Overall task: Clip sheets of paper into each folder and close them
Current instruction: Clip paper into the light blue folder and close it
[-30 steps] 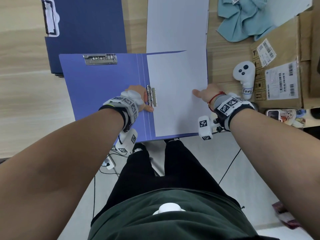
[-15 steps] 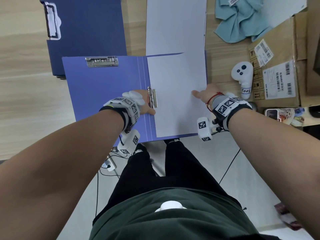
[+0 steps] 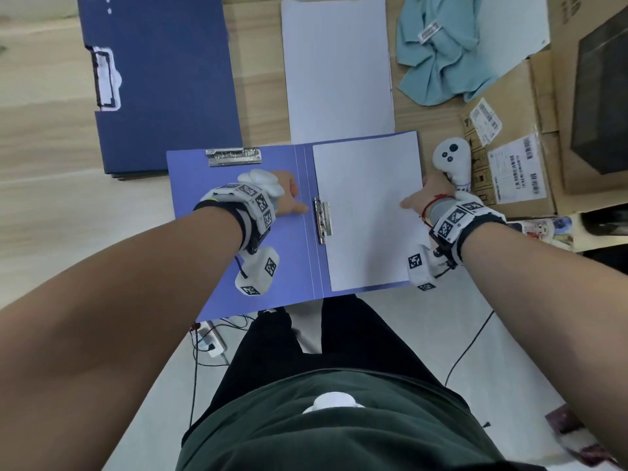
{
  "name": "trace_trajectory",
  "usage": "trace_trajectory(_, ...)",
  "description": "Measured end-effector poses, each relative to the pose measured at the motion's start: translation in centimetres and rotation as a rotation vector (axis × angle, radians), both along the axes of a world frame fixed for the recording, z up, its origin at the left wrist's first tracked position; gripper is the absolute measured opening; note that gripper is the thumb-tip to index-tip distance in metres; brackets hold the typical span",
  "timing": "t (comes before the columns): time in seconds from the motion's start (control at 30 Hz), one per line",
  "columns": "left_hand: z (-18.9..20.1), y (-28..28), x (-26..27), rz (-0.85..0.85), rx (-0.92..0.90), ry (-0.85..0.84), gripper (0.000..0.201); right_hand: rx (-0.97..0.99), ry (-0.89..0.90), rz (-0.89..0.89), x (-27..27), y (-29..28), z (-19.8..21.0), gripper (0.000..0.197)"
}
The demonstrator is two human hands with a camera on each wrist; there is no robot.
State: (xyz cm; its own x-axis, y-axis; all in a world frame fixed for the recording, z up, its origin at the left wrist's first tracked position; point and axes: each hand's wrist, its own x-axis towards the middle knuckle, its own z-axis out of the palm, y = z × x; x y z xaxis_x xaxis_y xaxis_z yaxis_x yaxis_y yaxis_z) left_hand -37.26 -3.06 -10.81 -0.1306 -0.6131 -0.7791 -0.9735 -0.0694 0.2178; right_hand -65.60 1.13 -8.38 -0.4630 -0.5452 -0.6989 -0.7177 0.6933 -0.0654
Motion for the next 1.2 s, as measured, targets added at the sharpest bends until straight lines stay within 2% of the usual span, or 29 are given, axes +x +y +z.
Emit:
trace_trajectory(0.07,0.6,-0.8,0.5,0.011,0.003,-0.024,0.046,-0.075,0.061,0.02,0.3,-1.2,0.5,0.06)
trace_trajectory(0.17,1.7,-2.5,0.9,0.062,-0.007,-0.045,0.054,-0.129,0.131,0.058,0.9,-3.5,1.4,0.076)
trace_trajectory(0.33,1.7,-6.0,0.7,0.268,-0.054,-0.007,0.097,-0.235,-0.019,-0.014,1.6,-8.3,1.5,0.088)
trace_trajectory(0.4,2.0,-7.2,0.2,0.331,-0.075,0.011,0.11,-0.252,-0.018,0.017,2.0,-10.0,1.7,0.084)
trace_trajectory(0.5,2.9,-8.7,-1.0,0.434,-0.069,0.042,0.114,-0.237,-0.077,0.042,2.5,-12.3,1.7,0.076)
trace_trajectory(0.53,2.4,-9.3,-1.2,0.476,-0.053,0.042,0.115,-0.225,-0.109,0.041,2.5,-12.9,1.7,0.075)
trace_trajectory(0.67,0.4,-11.3,-2.2,0.556,-0.042,0.039,0.142,-0.157,-0.168,0.033,2.6,-14.8,1.0,0.062)
trace_trajectory(0.8,0.7,-12.4,-3.5,0.598,-0.038,0.067,0.132,-0.158,-0.195,0.017,2.7,-16.0,0.0,0.063)
trace_trajectory(0.87,-0.1,-13.1,-3.9,0.634,-0.029,0.077,0.124,-0.149,-0.2,0.014,2.6,-16.3,-0.3,0.055)
trace_trajectory(0.93,-0.6,-13.4,-3.9,0.647,-0.024,0.07,0.106,-0.152,-0.202,0.006,2.5,-16.4,-0.7,0.051)
trace_trajectory(1.07,-0.1,-14.0,-3.7,0.663,-0.001,0.104,0.074,-0.154,-0.251,-0.035,2.3,-16.6,-1.3,0.061)
trace_trajectory(1.2,0.1,-14.4,-3.7,0.634,0.009,0.132,0.063,-0.171,-0.298,-0.068,2.3,-16.7,-1.9,0.076)
